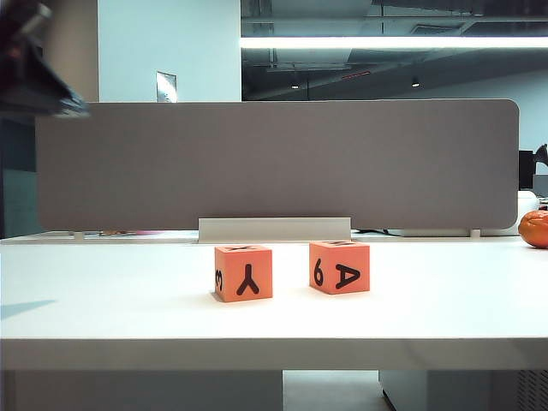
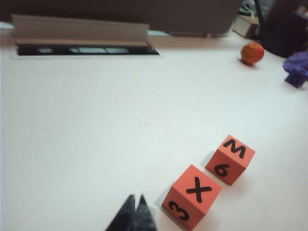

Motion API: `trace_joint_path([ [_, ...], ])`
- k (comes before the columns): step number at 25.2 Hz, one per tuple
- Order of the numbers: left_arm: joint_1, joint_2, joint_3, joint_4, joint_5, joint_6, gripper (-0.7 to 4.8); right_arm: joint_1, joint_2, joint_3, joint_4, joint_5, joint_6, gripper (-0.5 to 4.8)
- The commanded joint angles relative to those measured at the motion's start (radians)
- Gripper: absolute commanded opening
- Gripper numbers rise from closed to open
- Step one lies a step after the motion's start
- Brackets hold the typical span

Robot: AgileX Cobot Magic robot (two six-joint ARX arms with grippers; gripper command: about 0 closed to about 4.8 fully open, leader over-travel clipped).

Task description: Stack one letter block on top of another letter block.

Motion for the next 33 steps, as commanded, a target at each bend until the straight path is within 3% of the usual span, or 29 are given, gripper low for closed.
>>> trace_joint_path([
  [1,-0.045,0.114,0.052,0.035,-0.003,0.069,-0.05,-0.002,-0.002,-0.004,0.017,0.002,0.001,0.0],
  [7,-0.104,0.301,0.135,0.043,-0.003,0.102,0.06,-0.001,-0.002,-0.004,0.017,0.004,0.0,0.0],
  [10,-0.143,0.408,0.196,0.041,-0.003,0.135,1.41,-0.001,-0.002,-0.004,0.017,0.005,0.0,0.0],
  [15,-0.17,0.537,0.298,0.029,0.024,0.161,1.59,-0.001,-0.002,-0.004,0.017,0.005,0.0,0.0],
  [18,-0.173,0.604,0.38,-0.041,0.034,0.161,2.45,-0.001,-0.002,-0.004,0.017,0.005,0.0,0.0],
  [24,-0.19,0.702,0.537,-0.202,0.048,0.194,2.51,-0.001,-0.002,-0.004,0.016,0.026,0.0,0.0],
  [28,-0.231,0.734,0.639,-0.349,0.037,0.302,2.51,-0.001,-0.001,-0.004,0.016,0.027,0.0,0.0],
  [33,-0.302,0.771,0.67,-0.372,0.01,0.416,2.59,-0.001,-0.001,-0.004,0.015,0.027,0.0,0.0],
])
